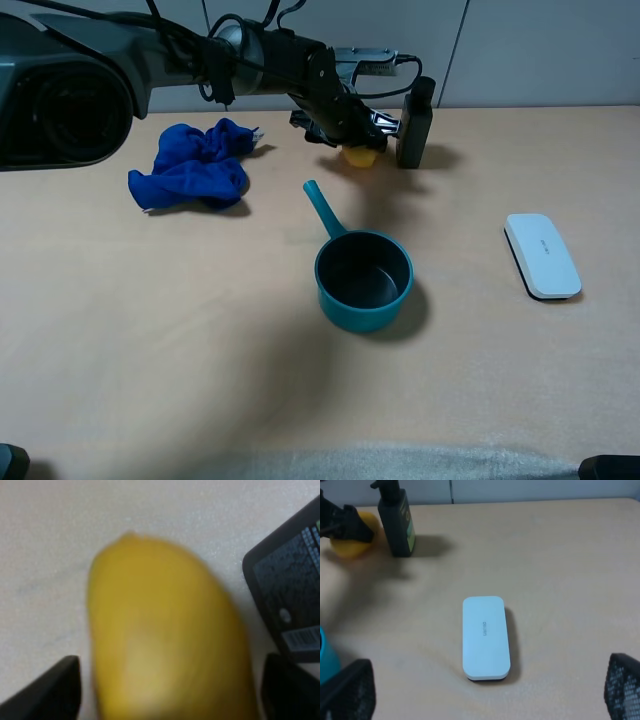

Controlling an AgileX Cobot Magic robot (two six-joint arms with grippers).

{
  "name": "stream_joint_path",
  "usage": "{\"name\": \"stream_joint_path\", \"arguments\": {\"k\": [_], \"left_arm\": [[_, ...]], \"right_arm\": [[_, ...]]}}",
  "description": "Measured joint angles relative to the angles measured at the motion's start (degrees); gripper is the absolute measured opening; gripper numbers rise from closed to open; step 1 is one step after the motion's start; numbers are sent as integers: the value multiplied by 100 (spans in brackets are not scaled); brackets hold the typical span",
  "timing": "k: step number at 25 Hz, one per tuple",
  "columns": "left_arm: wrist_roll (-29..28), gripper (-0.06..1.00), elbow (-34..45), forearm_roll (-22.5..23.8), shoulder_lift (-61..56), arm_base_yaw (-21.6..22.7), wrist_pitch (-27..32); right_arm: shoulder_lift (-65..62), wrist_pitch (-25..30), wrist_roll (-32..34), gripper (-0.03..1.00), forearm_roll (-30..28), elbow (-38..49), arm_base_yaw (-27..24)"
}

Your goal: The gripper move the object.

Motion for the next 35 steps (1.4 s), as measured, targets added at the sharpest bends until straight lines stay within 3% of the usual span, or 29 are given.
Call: {"name": "stream_joint_path", "arguments": {"k": [5, 17, 24, 35], "left_arm": [[0, 93, 0, 0, 0, 0, 0], [0, 94, 0, 0, -112, 0, 169], [0, 94, 0, 0, -358, 0, 764], [0, 94, -4, 0, -984, 0, 2220]], "right_arm": [[0, 0, 0, 69, 11, 0, 0], [0, 0, 0, 69, 11, 0, 0], [0, 0, 0, 69, 11, 0, 0], [0, 0, 0, 69, 19, 0, 0]]}}
